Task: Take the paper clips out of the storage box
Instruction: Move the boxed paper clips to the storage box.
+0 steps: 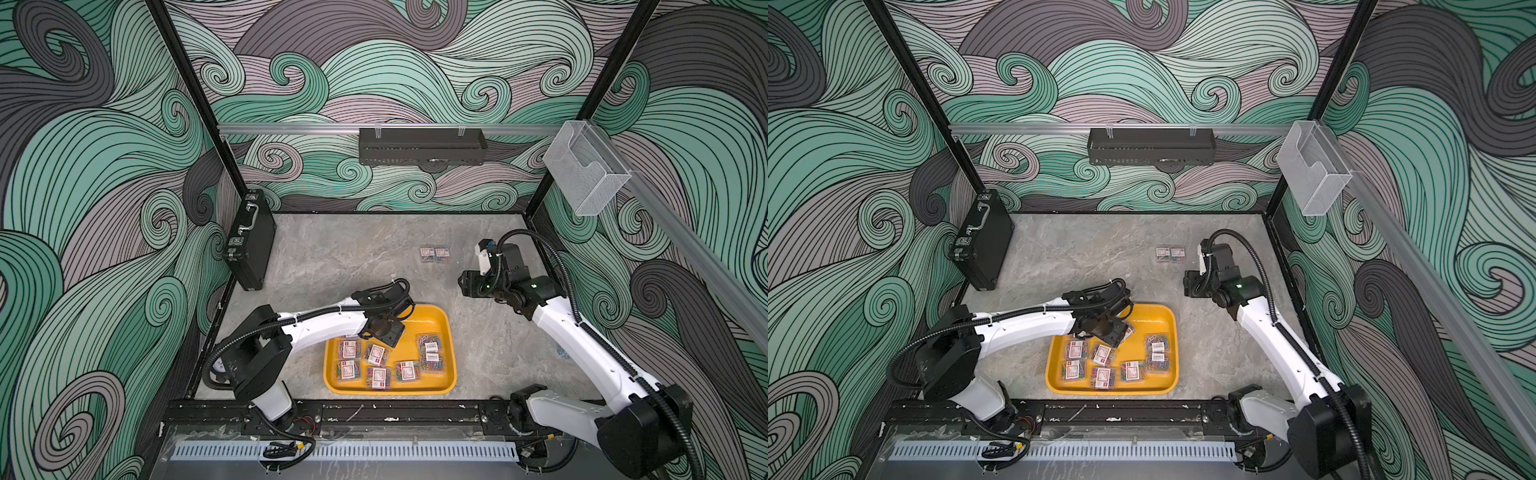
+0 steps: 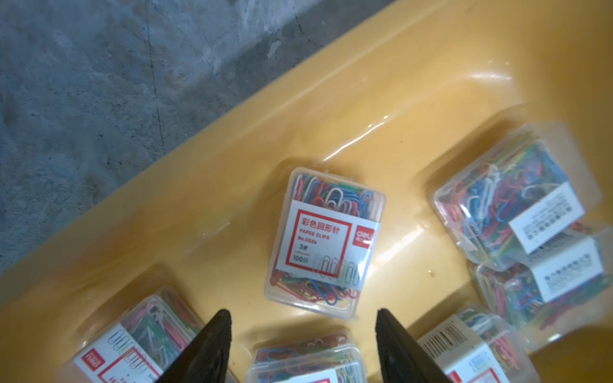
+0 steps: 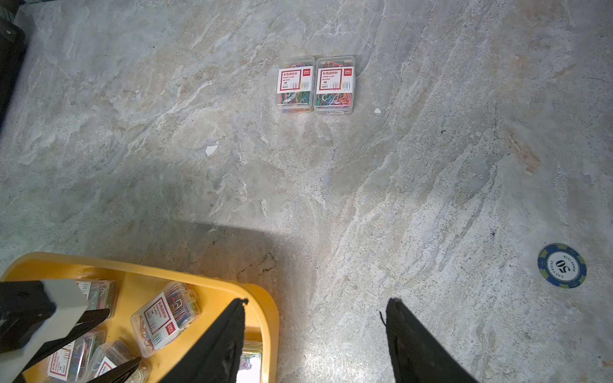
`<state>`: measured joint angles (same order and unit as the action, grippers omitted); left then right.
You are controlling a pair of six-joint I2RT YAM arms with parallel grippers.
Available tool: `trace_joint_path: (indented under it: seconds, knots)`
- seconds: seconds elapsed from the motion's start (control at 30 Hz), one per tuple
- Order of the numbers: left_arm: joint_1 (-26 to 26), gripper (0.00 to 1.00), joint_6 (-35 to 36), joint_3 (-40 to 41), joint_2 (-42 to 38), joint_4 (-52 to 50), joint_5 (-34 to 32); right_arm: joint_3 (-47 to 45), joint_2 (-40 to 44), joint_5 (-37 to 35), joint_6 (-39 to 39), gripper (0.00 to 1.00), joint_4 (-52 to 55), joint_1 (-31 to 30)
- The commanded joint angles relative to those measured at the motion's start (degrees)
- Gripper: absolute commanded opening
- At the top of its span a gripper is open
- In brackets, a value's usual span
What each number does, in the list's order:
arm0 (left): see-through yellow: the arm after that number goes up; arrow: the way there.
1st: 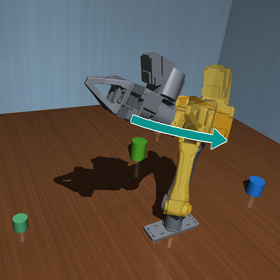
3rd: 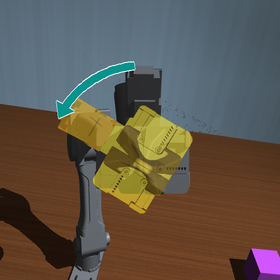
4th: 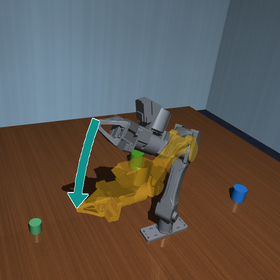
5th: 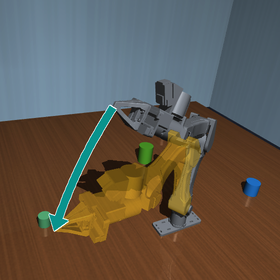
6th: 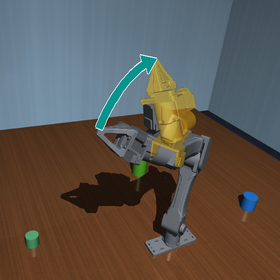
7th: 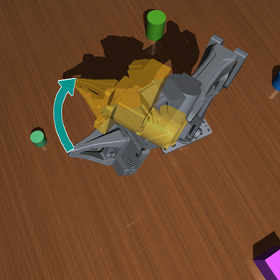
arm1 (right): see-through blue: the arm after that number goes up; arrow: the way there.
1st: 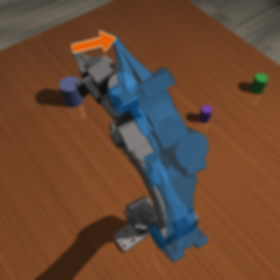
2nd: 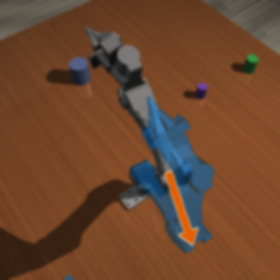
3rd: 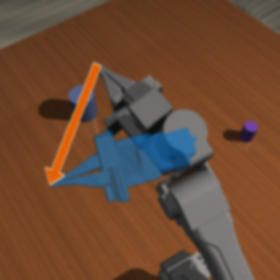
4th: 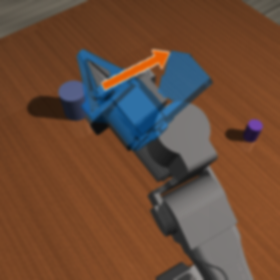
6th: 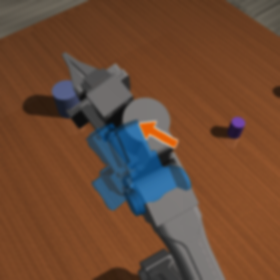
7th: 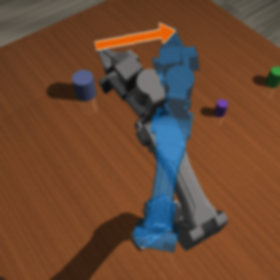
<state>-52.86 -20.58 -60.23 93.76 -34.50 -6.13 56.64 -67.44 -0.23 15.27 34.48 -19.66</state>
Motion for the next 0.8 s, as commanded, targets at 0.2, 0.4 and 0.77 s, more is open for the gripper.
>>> trace_joint_path:
  seconds: [0.2, 0.4, 0.77]
  knots:
    - [1.1, 0.68, 4.9, -3.8, 4.6, 2.1, 3.3, 0.6, -1.3, 0.1, 0.5, 0.67, -0.2, -0.2]
    - [1.0, 0.65, 5.6, -5.1, 6.8, 1.9, 5.5, 0.6, -1.9, 0.4, 0.6, 0.67, -0.4, -0.2]
    - [1.0, 0.49, -2.7, -3.9, 6.6, 1.0, 6.5, 0.4, -1.0, 0.8, 0.6, 0.67, -0.1, -0.2]
